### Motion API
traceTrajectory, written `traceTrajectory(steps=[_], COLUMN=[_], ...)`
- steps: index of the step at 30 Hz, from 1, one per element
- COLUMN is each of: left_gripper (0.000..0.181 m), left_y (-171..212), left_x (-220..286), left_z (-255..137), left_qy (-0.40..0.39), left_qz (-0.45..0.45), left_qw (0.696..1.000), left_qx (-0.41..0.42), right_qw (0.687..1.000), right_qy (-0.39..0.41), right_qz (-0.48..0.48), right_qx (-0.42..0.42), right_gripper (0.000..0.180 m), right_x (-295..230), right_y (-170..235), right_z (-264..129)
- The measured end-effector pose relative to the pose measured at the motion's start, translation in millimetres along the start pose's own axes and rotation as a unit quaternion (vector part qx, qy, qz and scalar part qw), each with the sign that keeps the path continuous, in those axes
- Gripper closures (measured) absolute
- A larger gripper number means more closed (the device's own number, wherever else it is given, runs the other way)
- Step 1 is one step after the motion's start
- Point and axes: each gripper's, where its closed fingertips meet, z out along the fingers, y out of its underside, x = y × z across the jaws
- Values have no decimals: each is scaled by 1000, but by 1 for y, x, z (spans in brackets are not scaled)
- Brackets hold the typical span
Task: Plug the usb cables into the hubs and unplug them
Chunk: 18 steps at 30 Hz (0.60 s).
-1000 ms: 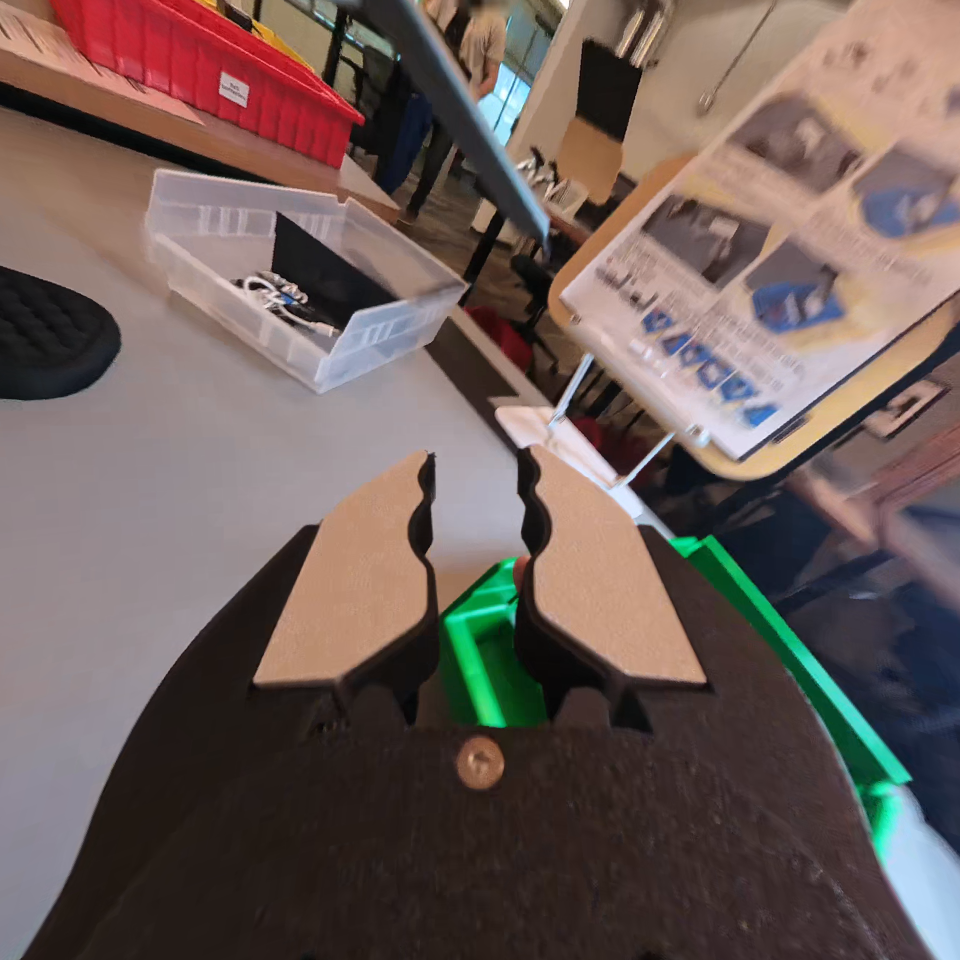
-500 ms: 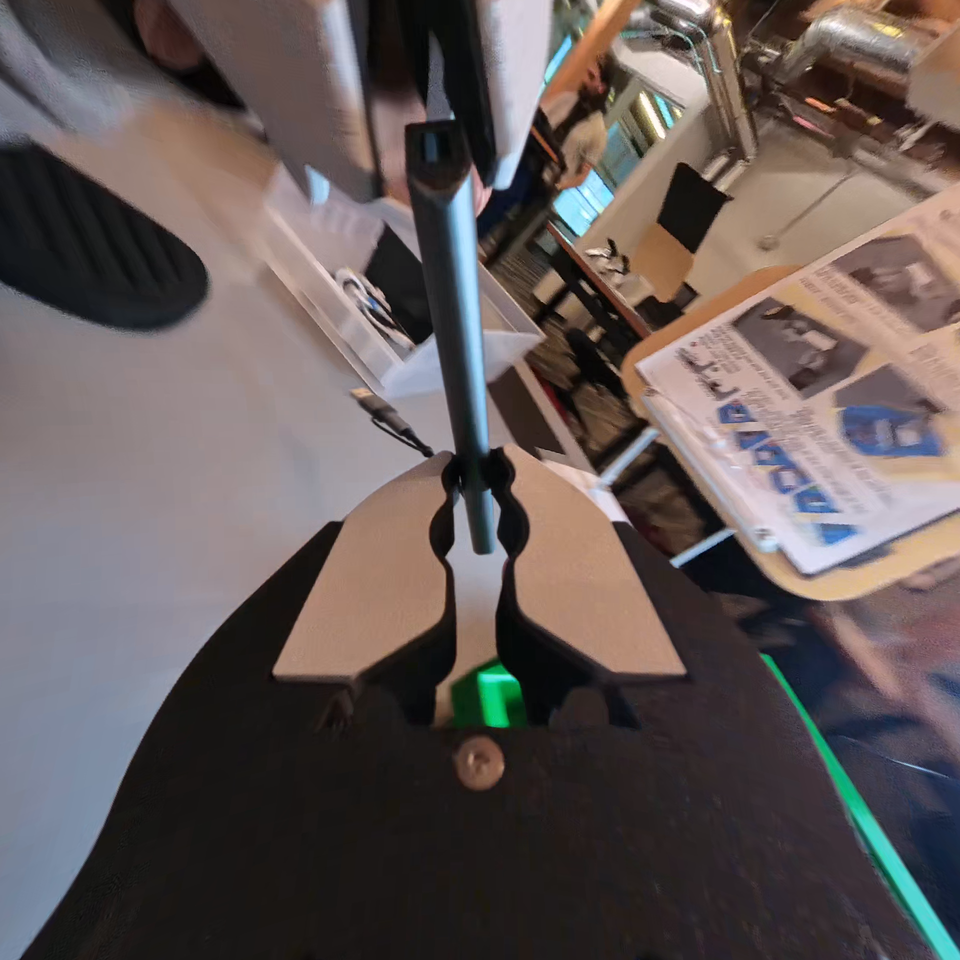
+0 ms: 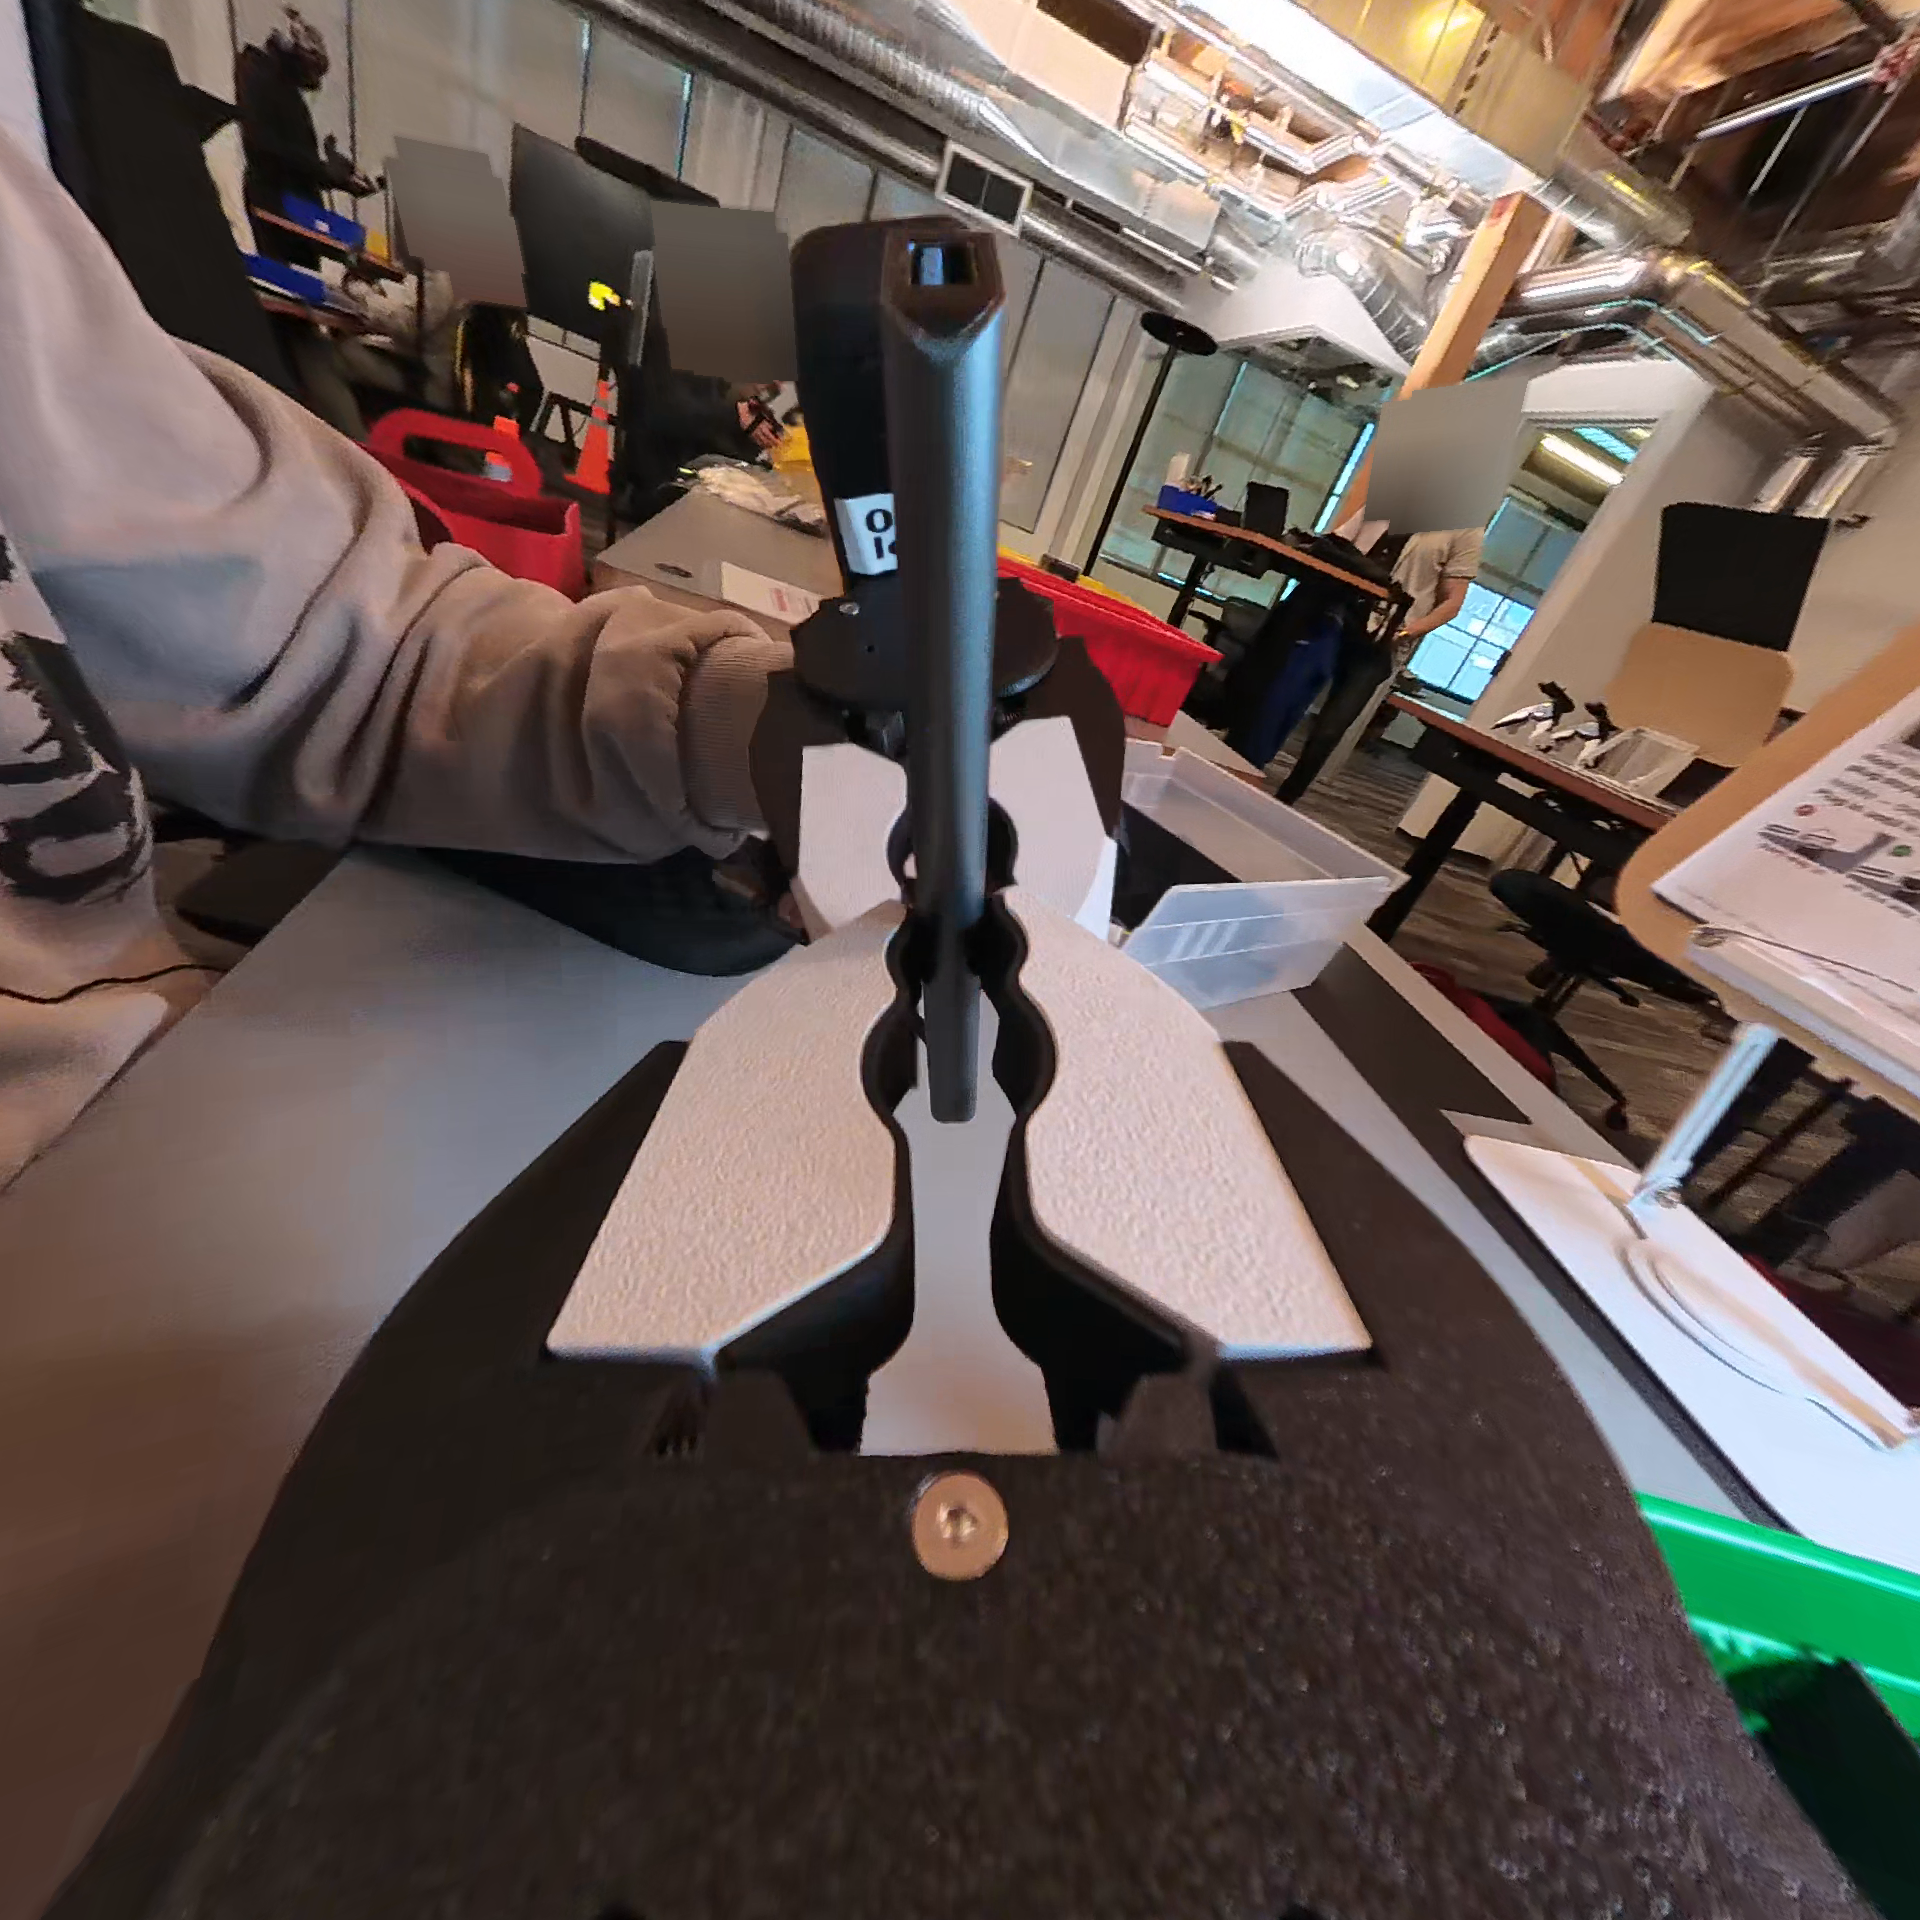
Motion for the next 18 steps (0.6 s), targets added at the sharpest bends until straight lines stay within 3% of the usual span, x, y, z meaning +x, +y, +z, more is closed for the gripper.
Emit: traceTrajectory(steps=[1,5,8,18], left_gripper=[169,170,170,170], left_y=[0,9,22,45], left_x=[1,-10,-16,-9], left_z=[4,3,-2,7], left_qy=[-7,-61,-87,-70], left_qz=[8,64,125,160], left_qw=[1000,994,980,968], left_qx=[-3,-68,-131,-178], right_qw=[1000,1000,992,968], right_qy=[-3,11,30,51], right_qz=[5,7,-64,-169], right_qx=[1,-24,-100,-176], right_gripper=[169,166,166,159], right_x=[-2,7,13,7], right_y=[1,11,34,60], right_z=[2,-3,-8,-1])
